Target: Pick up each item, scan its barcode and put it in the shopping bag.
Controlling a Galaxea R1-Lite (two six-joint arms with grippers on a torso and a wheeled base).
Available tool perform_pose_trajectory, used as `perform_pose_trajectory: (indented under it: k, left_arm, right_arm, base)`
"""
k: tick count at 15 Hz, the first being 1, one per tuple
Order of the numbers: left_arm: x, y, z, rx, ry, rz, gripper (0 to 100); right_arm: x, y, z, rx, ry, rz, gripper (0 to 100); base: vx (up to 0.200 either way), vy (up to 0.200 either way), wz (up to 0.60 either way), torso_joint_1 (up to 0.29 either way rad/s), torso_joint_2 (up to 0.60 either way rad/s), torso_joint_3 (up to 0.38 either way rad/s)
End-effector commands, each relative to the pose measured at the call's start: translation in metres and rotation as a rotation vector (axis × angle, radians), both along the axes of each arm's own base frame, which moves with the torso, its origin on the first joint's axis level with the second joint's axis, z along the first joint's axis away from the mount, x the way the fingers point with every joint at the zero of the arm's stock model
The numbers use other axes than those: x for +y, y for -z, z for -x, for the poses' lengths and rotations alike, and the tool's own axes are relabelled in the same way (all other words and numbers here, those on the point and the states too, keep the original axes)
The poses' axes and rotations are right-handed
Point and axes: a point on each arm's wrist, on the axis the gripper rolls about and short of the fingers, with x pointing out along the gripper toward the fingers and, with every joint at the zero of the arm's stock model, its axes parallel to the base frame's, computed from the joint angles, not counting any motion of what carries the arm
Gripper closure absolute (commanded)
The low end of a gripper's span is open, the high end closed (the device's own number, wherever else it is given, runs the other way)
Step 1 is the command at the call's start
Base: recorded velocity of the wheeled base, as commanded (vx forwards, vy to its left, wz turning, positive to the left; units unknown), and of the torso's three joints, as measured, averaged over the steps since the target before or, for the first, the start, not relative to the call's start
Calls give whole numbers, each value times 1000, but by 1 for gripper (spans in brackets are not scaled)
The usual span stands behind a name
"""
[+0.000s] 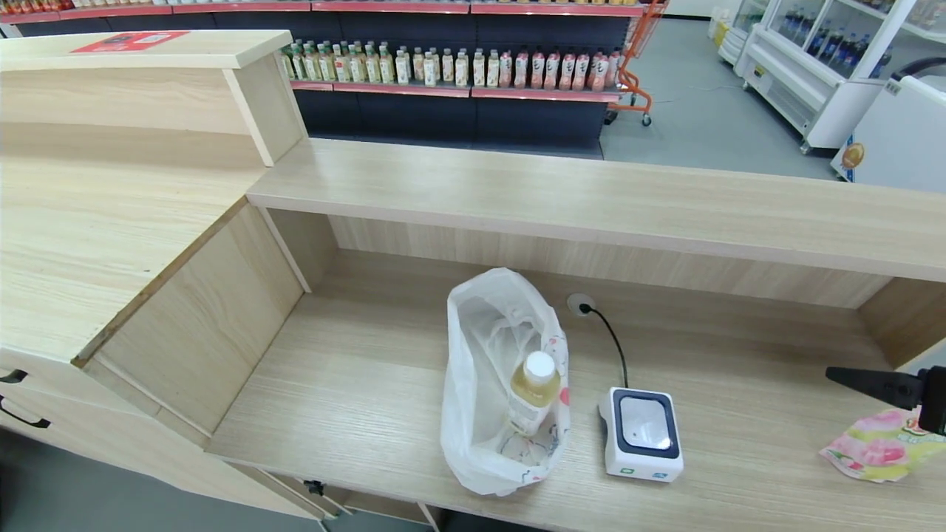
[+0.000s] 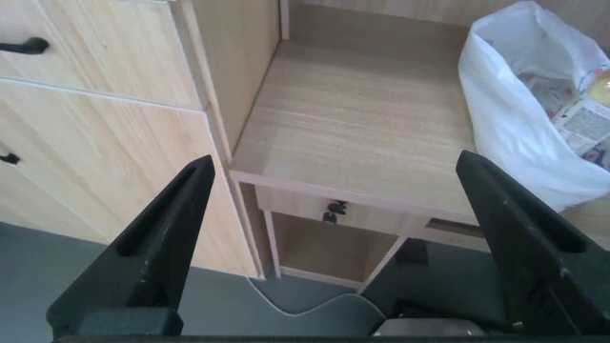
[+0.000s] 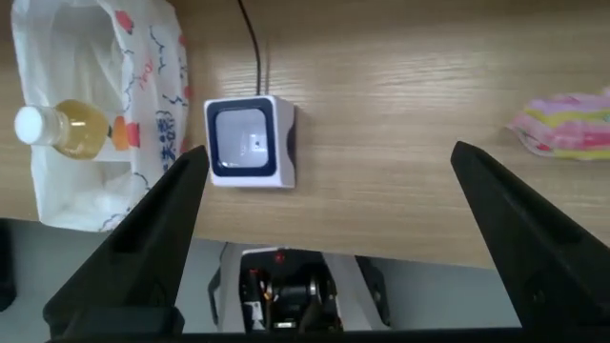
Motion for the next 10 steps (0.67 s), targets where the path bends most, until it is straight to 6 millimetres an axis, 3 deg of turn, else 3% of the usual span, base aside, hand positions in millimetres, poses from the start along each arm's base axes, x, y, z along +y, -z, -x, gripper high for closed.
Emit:
perform_pose_trajectory:
  k: [1,5,8,10]
  left_arm:
    - [0,0,0,-1,-1,1,0]
    - [0,0,0,1,-1,1,0]
    - [0,0,0,-1,2,-22,0]
    - [0,0,0,1,2,-19,0]
  right_arm:
    - [0,-1,1,2,5,-9,0]
    - [-1,-3,-2,3,10,-19,0]
    - [-6,-15,-19,-9,57,-83,0]
    - [-9,-20,-29,-15,73,-76,0]
  base:
    - [-200,-200,0,17,2,-2]
    - [-200,-200,0,-5,-1,4]
    - [-200,-200,0,-1,4,2]
    - [0,0,0,0,0,0]
